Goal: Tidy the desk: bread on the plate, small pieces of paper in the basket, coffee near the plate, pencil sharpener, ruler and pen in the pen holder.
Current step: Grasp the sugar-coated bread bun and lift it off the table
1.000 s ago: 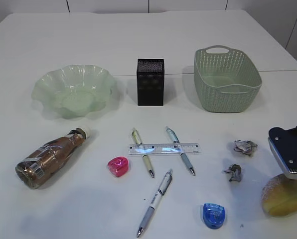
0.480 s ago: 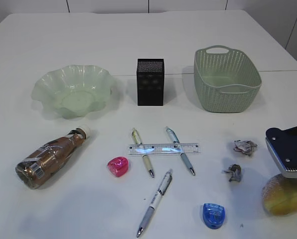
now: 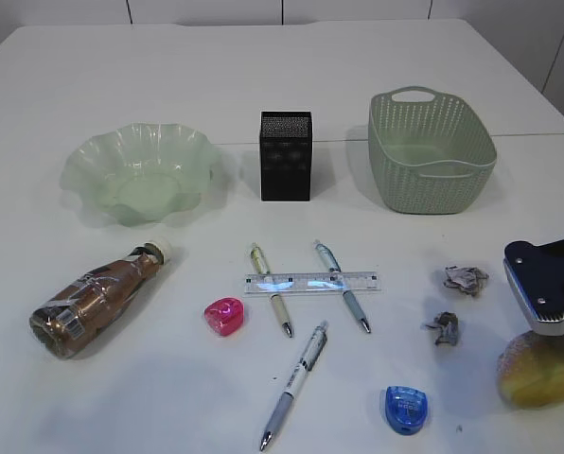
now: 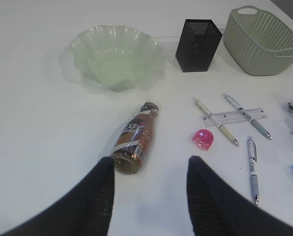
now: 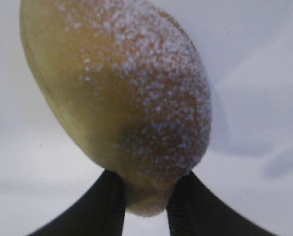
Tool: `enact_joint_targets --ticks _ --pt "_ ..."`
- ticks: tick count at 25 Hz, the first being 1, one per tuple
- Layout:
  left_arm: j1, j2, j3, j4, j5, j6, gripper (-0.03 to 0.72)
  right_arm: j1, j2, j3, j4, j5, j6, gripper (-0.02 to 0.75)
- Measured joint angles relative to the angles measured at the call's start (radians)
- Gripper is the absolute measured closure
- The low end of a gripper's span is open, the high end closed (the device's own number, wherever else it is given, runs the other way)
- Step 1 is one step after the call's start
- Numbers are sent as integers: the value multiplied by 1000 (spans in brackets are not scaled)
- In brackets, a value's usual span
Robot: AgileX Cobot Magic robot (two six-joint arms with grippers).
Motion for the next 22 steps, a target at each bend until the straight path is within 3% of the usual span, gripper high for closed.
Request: enact_joint_targets --ticks 22 --pt "0 0 0 0 -17 0 353 0 -71 13 213 47 21 550"
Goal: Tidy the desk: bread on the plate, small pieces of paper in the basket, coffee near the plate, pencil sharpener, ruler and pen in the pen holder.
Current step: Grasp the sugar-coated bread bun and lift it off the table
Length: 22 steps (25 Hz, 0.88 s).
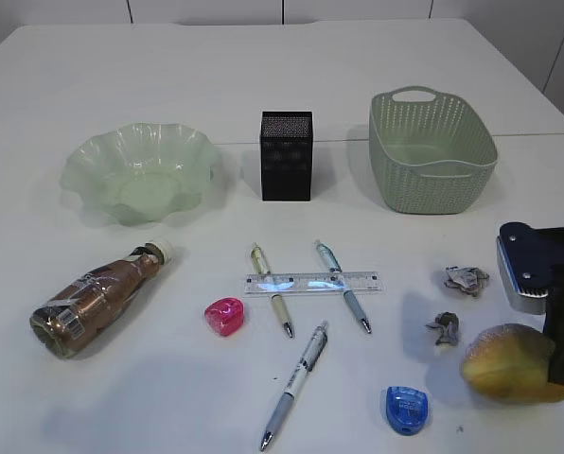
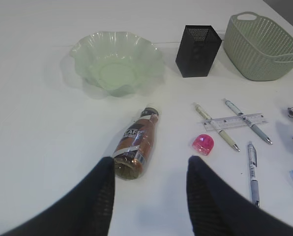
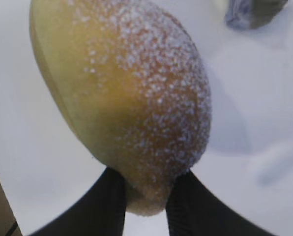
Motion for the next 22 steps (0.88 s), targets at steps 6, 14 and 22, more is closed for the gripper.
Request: enact_joint_targets --ticks 6,14,22 --pt "0 0 0 0 -2 0 354 0 -144 2 73 2 0 552" --pt "0 0 0 -14 -2 0 358 0 -318 5 114 32 0 553" --pt "0 0 0 -16 -2 0 358 0 -453 6 181 40 0 553"
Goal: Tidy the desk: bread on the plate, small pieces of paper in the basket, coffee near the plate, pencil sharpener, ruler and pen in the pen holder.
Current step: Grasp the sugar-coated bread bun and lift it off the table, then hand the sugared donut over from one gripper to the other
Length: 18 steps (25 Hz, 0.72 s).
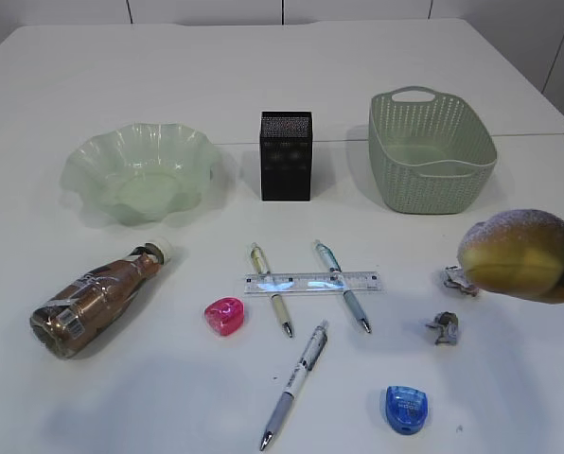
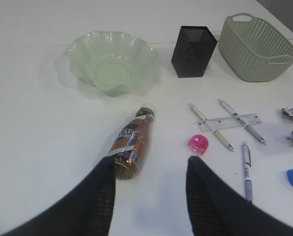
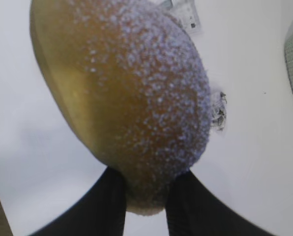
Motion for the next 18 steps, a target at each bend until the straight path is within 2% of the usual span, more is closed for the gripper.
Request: enact_joint_targets --ticks 2,4,5,6,7,11,13,16,18 --pt "0 0 0 -7 0 0 358 0 -16 0 53 0 0 553" --pt "0 0 0 -12 0 0 358 0 -17 0 58 0 0 553" --pt "0 0 0 -18 0 0 358 0 -22 0 139 2 0 554" --pt "0 0 0 -24 0 0 358 0 -22 0 139 2 0 554" --pt "0 0 0 -31 0 0 358 0 -24 0 218 2 0 554" --pt "0 2 0 -51 -2 0 358 0 -27 0 403 30 0 555" --pt "0 10 0 -63 -3 0 358 0 -27 0 530 51 0 556" --pt "0 40 0 -101 -8 5 358 0 -27 0 648 74 0 556" --pt "0 67 0 -146 -27 31 358 0 -27 0 676 81 0 556"
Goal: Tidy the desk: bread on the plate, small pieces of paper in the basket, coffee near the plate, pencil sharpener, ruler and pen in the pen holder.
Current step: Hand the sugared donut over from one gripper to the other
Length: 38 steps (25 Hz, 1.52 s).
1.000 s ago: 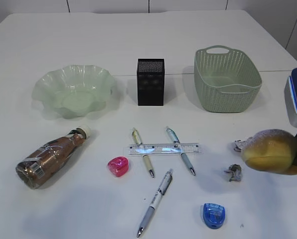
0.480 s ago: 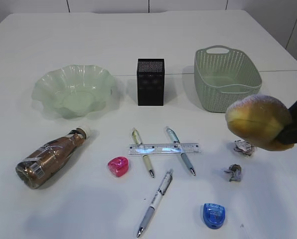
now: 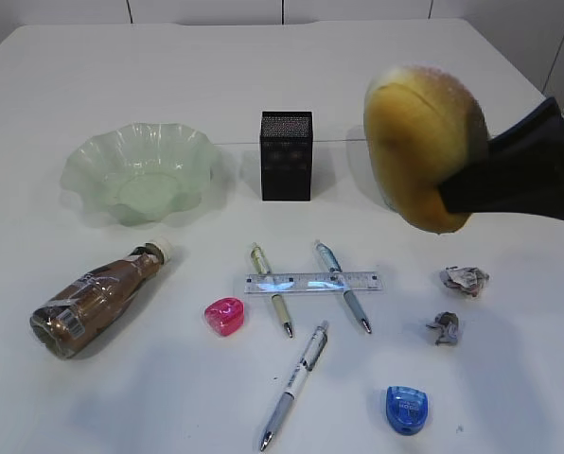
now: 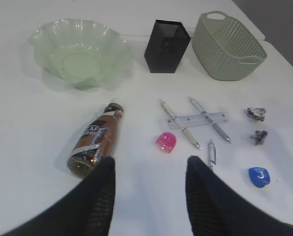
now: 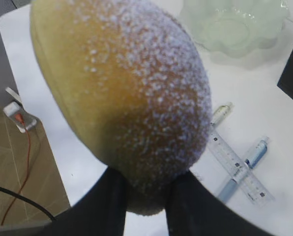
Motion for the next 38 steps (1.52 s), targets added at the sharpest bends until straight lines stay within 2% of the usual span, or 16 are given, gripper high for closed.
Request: enact_joint_targets --ticks 3,5,12,16,17,21,25,28,33,38 --pt "0 47 0 -107 -46 81 358 0 0 0 62 20 -2 557" --pt "0 83 0 -211 -77 177 358 0 0 0 75 24 -2 557" --pt "0 268 0 -714 -129 622 358 2 0 0 105 26 -6 559" --pt "0 387 0 -934 -118 839 358 41 0 0 105 23 -24 559" --pt "0 415 0 -984 -108 888 358 91 0 0 105 -4 -42 559" --pt "0 512 0 -1176 -31 1085 358 145 0 1 134 -62 -47 559" --pt "0 570 0 -1283 20 1219 358 197 27 1 250 -109 -71 559" --pt "0 596 0 -1297 32 1290 358 230 63 1 304 -123 -81 559" --pt "0 613 0 -1300 59 1472 357 285 110 1 353 -129 -99 559" --pt "0 653 0 -1340 71 1579 314 297 135 1 376 -133 -105 559"
